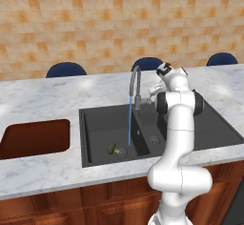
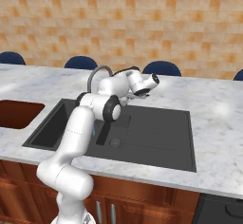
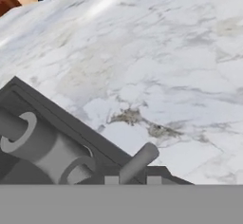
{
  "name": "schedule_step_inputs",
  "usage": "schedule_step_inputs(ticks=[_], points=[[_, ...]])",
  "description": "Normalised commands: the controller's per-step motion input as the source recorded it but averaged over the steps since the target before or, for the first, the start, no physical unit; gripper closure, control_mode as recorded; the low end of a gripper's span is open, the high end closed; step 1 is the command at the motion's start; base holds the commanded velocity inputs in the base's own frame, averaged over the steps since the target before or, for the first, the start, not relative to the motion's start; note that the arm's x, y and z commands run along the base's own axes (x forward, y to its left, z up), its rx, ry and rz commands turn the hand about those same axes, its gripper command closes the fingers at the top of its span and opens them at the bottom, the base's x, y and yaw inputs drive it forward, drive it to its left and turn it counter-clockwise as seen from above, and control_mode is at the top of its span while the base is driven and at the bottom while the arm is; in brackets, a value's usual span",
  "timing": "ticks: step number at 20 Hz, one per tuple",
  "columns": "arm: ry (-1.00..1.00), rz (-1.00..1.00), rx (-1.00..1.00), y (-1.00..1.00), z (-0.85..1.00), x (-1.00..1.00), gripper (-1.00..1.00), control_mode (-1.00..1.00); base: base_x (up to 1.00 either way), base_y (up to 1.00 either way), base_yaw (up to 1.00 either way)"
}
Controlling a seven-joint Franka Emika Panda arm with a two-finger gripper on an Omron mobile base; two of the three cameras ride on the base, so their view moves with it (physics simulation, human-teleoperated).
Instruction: Pick up all produce items and place them in the sink. Turn on the sink faucet to wash them. Then turn the sink off and put them in the tray.
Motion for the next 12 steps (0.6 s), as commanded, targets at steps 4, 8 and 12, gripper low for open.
schedule_step_inputs(ticks=[4,8,12], points=[[0.0,0.23,0.0,0.6,-0.07,0.0,1.0,-1.0,0.0,0.0,0.0],[0.0,0.19,0.0,0.71,-0.02,0.0,1.0,-1.0,0.0,0.0,0.0],[0.0,0.15,0.0,0.77,0.0,0.0,1.0,-1.0,0.0,0.0,0.0]])
